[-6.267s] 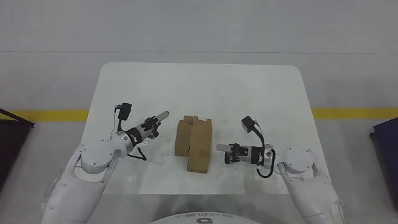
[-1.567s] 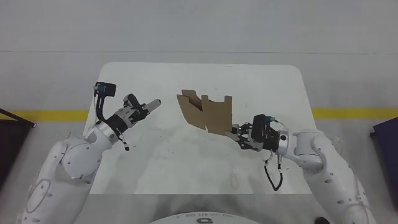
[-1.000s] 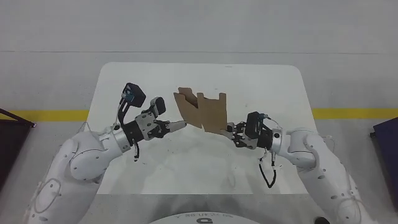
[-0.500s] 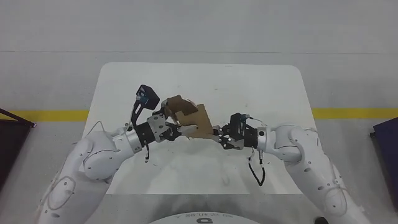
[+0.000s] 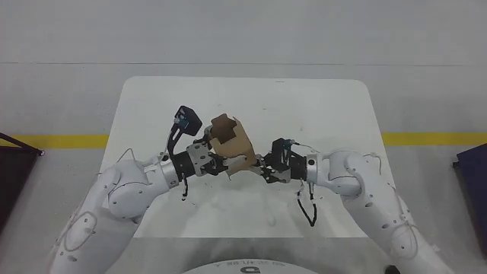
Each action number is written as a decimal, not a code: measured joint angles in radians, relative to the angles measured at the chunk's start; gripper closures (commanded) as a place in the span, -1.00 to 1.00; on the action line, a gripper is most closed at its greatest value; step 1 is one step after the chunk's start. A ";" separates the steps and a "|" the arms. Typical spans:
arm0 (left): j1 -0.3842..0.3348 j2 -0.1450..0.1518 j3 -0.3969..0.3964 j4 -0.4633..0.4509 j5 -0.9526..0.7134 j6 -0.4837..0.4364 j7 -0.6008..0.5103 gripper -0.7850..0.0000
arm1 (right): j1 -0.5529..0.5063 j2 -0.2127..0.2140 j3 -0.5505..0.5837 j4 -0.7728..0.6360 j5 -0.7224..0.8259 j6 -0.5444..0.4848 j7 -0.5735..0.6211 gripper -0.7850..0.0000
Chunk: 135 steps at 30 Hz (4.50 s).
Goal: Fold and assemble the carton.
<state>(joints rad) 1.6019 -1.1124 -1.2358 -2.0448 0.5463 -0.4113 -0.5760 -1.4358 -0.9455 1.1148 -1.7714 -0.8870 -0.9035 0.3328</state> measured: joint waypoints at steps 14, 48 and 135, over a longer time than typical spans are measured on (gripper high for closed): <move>0.016 0.012 -0.019 0.009 -0.074 -0.021 -0.038 -1.00 | 0.014 -0.005 -0.033 0.006 -0.028 0.021 -0.005 1.00; -0.037 0.034 -0.087 0.022 -0.289 0.071 -0.157 -1.00 | 0.005 0.007 -0.009 0.019 -0.072 0.026 -0.006 1.00; -0.114 0.083 0.001 -0.172 0.594 -0.238 -0.022 -1.00 | 0.080 0.008 -0.085 -0.032 -0.209 0.023 0.074 1.00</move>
<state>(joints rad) 1.4876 -1.0293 -1.2347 -2.2165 1.1408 -0.6489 -0.5979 -1.3562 -0.9373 1.0298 -1.8035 -1.0964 -0.8804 0.4068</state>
